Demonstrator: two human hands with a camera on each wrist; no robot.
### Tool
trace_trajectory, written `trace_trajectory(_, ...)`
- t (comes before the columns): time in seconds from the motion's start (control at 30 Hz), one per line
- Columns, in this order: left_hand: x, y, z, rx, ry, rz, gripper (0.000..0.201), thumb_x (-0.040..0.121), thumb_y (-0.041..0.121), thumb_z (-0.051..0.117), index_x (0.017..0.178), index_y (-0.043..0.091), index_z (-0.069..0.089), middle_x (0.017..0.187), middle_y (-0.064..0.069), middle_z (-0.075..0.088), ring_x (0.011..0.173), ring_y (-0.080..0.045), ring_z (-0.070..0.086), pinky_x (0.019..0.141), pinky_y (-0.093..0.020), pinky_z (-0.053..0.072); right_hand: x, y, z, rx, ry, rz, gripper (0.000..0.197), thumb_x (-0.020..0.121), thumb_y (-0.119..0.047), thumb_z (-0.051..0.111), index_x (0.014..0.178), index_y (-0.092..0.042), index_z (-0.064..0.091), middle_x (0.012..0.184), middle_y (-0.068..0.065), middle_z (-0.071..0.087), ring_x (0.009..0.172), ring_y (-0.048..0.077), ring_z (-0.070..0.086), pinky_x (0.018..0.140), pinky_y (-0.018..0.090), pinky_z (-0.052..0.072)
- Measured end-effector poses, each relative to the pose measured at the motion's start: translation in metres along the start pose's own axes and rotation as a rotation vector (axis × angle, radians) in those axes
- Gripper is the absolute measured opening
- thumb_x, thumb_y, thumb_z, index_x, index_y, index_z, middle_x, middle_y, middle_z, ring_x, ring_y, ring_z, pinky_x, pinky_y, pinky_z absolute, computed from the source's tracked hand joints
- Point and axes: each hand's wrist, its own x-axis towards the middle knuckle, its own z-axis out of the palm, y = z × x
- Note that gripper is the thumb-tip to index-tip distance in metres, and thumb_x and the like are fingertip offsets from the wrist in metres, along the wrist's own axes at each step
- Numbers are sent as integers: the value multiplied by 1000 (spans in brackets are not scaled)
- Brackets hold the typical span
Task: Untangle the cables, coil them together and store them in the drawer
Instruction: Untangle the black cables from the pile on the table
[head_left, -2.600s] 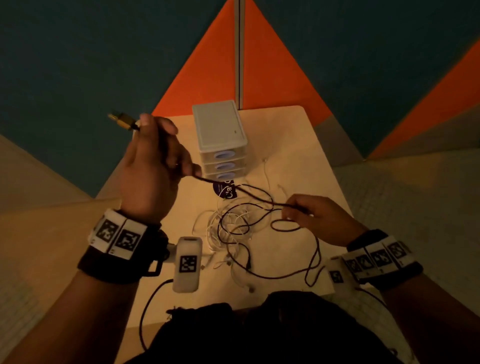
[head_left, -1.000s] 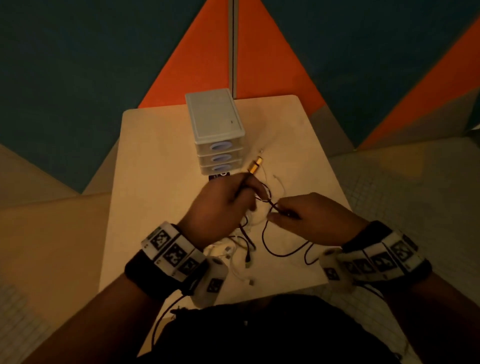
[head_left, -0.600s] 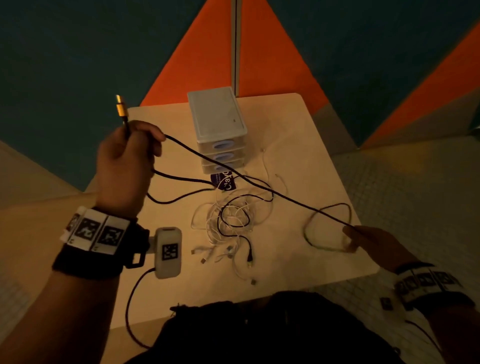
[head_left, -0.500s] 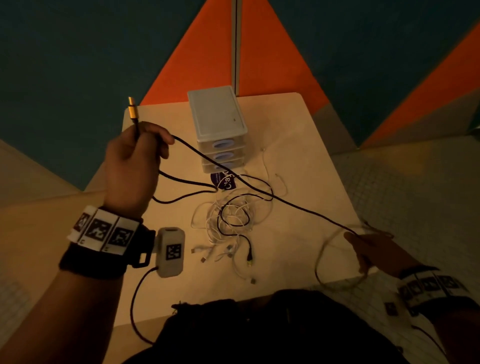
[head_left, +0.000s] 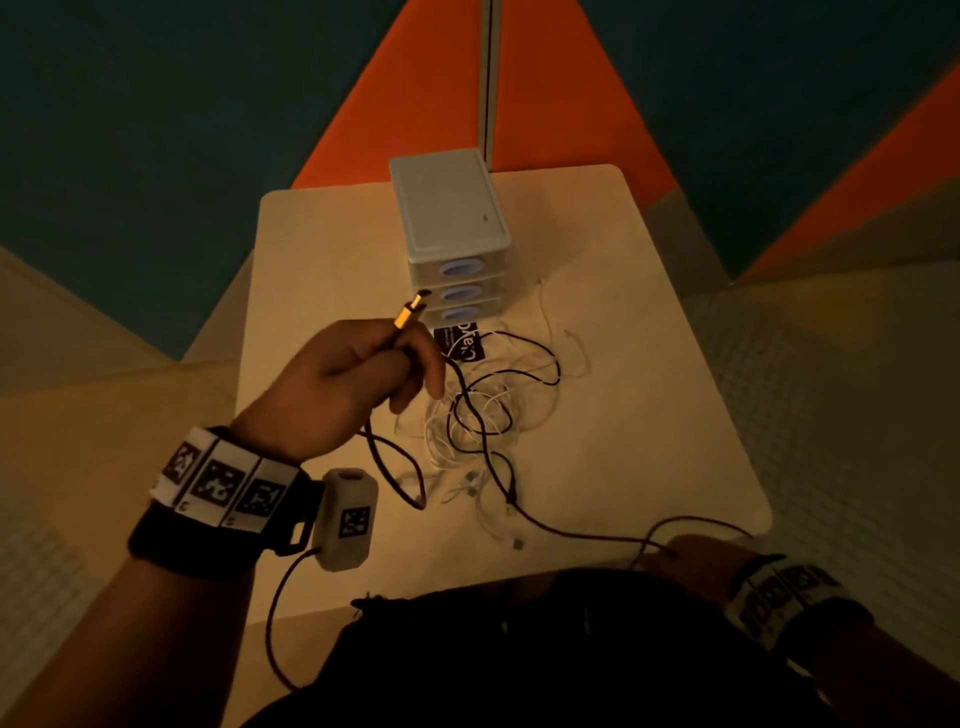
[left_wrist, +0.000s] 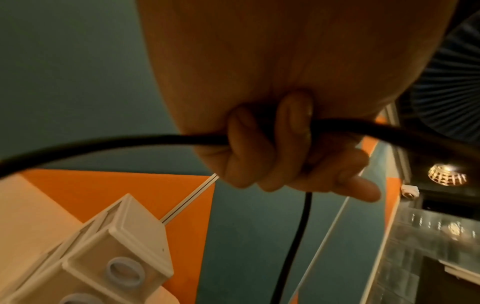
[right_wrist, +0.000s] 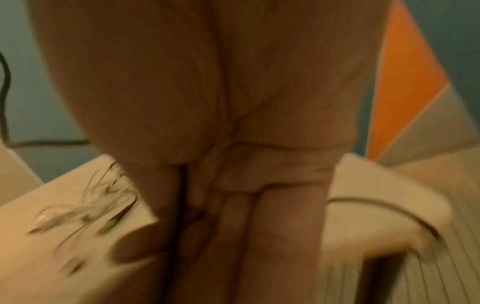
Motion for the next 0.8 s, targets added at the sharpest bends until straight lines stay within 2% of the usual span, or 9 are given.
trace_trajectory(0.1,-6,-5,-3,-57,65,-13,28,82,24,42,77,27,69,58,5,52,56,-7,45,59,-19,36,8,8,17,-97,-59,50,85,92,-78,29,128,-11,68,130,9,67,121,25,63,94,26,45)
trace_trajectory(0.2,-11,-11,-10,-31,100,-43,29,82,19,43,77,28,70,57,3,53,55,-7,44,57,-17,36,7,14,23,-127,-51,102,64,105,-54,35,137,-5,60,143,16,58,131,29,55,105,28,40)
trace_trajectory(0.33,-16,-11,-8,-14,105,-91,30,83,4,38,77,13,67,57,2,53,55,-3,47,58,-12,37,15,18,23,-84,-2,5,87,79,-87,38,114,-15,72,110,2,73,110,25,69,81,23,50)
trace_trajectory(0.4,-15,-12,-4,-10,107,-98,30,83,0,37,79,8,65,57,1,53,55,-1,47,58,-10,37,12,10,18,-32,27,-24,49,96,-64,48,94,-21,71,83,-6,69,85,18,73,63,15,48)
trace_trajectory(0.47,-13,-14,0,-16,97,-87,30,84,-1,37,80,7,65,58,1,53,56,-2,48,59,-11,37,1,-11,12,41,-11,-83,36,100,-49,54,78,-24,67,69,-8,65,67,11,68,55,13,46)
trace_trajectory(0.57,-9,-16,6,-1,88,-75,31,87,-5,39,82,5,67,61,3,57,58,-2,51,61,-11,38,-17,-42,-6,101,-49,-240,21,98,-39,63,84,-25,68,76,-5,70,70,13,71,58,18,52)
trace_trajectory(0.63,-5,-17,13,34,76,-67,33,93,-11,39,89,3,69,67,6,61,62,-3,54,65,-11,39,-32,-64,-22,261,27,-311,27,100,-36,61,90,-13,69,68,-1,70,61,16,69,55,28,56)
trace_trajectory(0.7,0,-23,23,102,41,-69,32,99,-3,41,106,10,70,74,4,63,73,-9,60,74,-19,44,-56,-95,-40,276,169,-411,33,102,-38,54,88,-11,66,55,-6,60,48,11,59,48,27,51)
trace_trajectory(0.8,10,-30,48,241,-80,-116,36,102,34,40,126,17,60,84,8,64,85,-16,63,85,-39,52,-97,-140,-64,137,300,-578,35,104,-40,48,80,-19,62,51,-19,53,44,-1,51,46,12,37)
